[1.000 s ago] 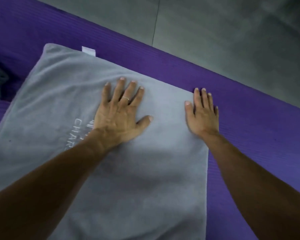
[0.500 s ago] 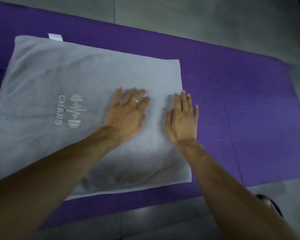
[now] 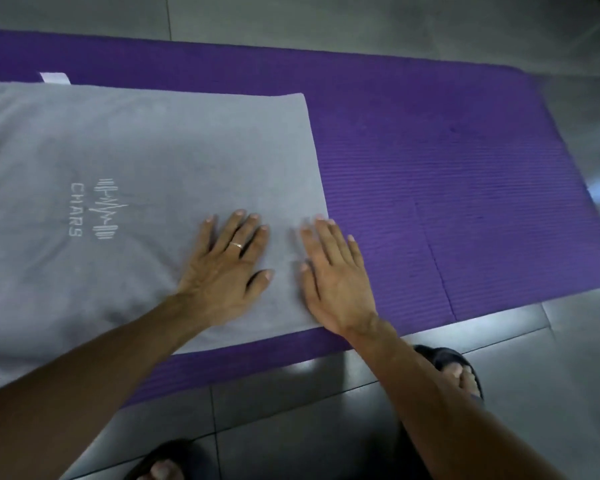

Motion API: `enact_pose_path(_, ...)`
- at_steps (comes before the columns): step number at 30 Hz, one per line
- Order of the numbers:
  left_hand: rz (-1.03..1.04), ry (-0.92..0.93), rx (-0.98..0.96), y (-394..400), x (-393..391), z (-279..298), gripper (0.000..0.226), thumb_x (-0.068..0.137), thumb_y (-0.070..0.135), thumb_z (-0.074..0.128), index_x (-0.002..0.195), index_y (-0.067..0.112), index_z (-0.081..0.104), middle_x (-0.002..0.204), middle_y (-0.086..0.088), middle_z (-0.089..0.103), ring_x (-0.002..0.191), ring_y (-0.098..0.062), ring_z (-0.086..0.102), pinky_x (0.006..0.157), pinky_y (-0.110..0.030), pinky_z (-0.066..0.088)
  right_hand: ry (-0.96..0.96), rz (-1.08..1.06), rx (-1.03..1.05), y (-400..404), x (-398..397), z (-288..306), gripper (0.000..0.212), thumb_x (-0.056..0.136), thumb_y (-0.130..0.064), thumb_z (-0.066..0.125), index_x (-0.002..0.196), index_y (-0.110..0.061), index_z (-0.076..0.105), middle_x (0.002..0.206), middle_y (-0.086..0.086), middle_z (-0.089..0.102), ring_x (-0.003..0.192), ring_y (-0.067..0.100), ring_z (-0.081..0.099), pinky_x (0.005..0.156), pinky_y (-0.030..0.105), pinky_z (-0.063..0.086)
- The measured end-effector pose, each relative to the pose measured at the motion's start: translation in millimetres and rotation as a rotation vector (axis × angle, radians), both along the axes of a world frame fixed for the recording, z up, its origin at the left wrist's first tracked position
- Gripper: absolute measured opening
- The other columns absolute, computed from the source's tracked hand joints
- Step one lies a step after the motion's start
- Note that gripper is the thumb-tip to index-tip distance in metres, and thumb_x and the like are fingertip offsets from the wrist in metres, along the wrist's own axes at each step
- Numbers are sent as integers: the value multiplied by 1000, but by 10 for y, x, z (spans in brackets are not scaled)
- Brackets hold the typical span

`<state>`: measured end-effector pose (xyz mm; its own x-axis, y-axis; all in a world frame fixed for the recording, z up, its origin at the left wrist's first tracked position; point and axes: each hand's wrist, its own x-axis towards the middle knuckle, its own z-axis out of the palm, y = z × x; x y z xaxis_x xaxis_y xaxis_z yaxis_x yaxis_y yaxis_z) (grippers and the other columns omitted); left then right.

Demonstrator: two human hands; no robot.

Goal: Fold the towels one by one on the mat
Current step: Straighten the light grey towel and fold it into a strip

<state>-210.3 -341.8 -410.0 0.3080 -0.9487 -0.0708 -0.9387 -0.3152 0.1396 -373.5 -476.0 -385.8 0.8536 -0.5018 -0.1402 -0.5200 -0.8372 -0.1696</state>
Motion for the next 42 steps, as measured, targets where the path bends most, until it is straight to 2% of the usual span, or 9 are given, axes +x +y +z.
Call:
enact_pose_path(3,-18,-3,6,33,-3,-15,70,90,54,33,143,9,43,149,-11,40,142,-30,28,115,-57,14,117,217,-43,-363,-19,-128,58,98,-46,26,153,-28,22,162,-2,16,149,21,14,118,56,13)
enact_pose_path(8,46,12,-63,-296,114,65,63,86,50,41,131,8,54,136,-11,51,135,-32,39,110,-54,24,114,182,-143,-1093,277,-18,56,99,-42,20,152,-25,26,160,7,21,148,29,17,118,53,12)
enact_pose_path(13,247,67,-10,-673,51,27,70,90,50,33,143,6,42,150,-13,39,142,-33,30,112,-61,22,131,620,-118,-1414,1071,-30,56,100,-44,20,154,-29,15,164,1,4,150,22,5,118,47,6)
enact_pose_path(17,308,48,31,-681,2,-8,72,93,55,24,149,10,30,157,-9,27,147,-29,19,116,-58,16,215,447,-70,-2067,1551,-79,57,101,-52,15,154,-36,-1,163,-6,-10,150,16,-8,119,52,-2)
enact_pose_path(21,361,96,-153,-880,-200,191,59,88,57,39,117,13,66,116,-8,66,106,-29,62,92,-46,47,89,337,59,-2312,1762,8,54,105,-34,31,155,-30,11,164,2,-1,149,27,13,116,55,20)
enact_pose_path(24,360,173,-221,-1052,-526,262,55,82,67,43,91,20,69,85,2,71,77,-20,67,74,-34,47,-41,297,148,-2292,1579,83,66,97,-10,44,154,-28,18,163,2,8,143,26,29,107,50,39)
enact_pose_path(29,468,226,34,-1170,-759,392,50,81,64,50,112,25,54,113,8,61,108,-15,56,91,-30,38,-64,378,163,-2238,1251,131,66,91,-5,53,150,-27,31,161,2,15,133,20,42,100,38,46)
enact_pose_path(36,901,666,-220,-899,-663,563,11,87,23,58,78,26,51,75,8,64,69,-12,60,60,-17,42,6,467,111,-2091,1297,251,74,86,-8,59,150,-31,30,161,-2,11,105,28,59,85,37,50)
enact_pose_path(42,1040,801,-355,-481,-555,646,3,101,23,41,101,26,39,74,1,57,57,-6,51,50,-13,38,-27,538,80,-1736,1697,331,35,94,-12,50,127,-25,55,147,-2,36,97,28,61,81,43,51)
